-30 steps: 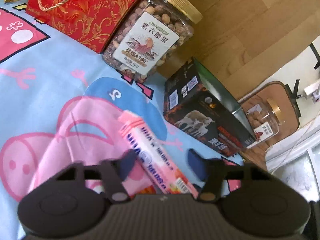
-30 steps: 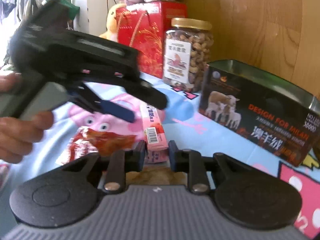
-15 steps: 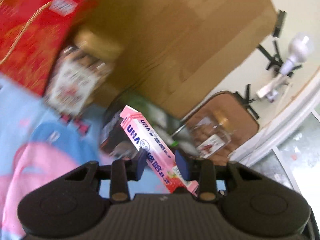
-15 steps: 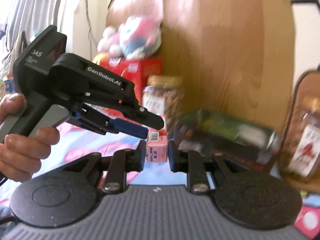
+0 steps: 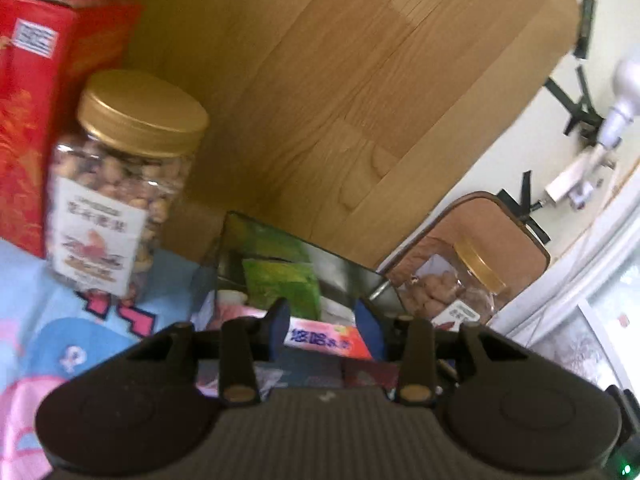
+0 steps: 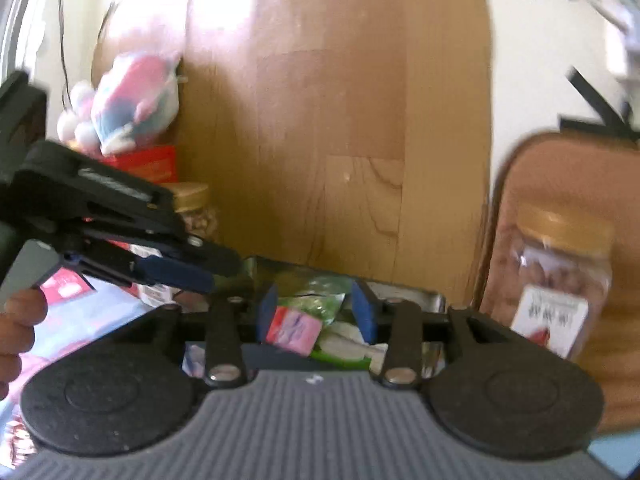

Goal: Organize snacks
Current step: 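Grasp the pink UHA candy box with the left tool and drop it into the box, then close the right tool on the clear nut bag and lift it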

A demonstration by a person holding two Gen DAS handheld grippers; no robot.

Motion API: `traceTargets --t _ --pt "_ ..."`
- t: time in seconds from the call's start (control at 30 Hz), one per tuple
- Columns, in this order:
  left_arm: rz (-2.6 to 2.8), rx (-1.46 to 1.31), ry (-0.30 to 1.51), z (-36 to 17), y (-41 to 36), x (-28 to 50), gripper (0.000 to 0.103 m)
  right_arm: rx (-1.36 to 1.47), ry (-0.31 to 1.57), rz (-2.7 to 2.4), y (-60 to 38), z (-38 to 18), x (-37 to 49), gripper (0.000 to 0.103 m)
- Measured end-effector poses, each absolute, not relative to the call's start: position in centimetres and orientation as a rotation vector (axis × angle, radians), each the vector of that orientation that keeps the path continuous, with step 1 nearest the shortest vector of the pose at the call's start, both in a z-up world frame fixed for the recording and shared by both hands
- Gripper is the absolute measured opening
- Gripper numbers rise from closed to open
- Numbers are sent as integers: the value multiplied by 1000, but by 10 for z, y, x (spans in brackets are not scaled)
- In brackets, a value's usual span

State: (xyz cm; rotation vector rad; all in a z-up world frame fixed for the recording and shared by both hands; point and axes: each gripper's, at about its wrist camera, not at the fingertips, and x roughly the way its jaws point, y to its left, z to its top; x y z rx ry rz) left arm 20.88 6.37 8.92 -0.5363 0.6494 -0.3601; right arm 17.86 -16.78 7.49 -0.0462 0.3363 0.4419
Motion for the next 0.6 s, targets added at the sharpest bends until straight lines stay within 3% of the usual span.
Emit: traceTargets --t 0.3,0.4,0.47,0.6 --pt "-412 -527 749 55 91 121 42 66 576 674 -177 43 104 49" --pt "-428 -546 790 39 98 96 42 2 633 736 -158 32 78 64" --pt "-440 -550 808 31 102 79 42 -73 623 728 -145 28 64 85" --pt "-473 -571 828 21 107 52 47 -241 629 680 -122 13 47 87"
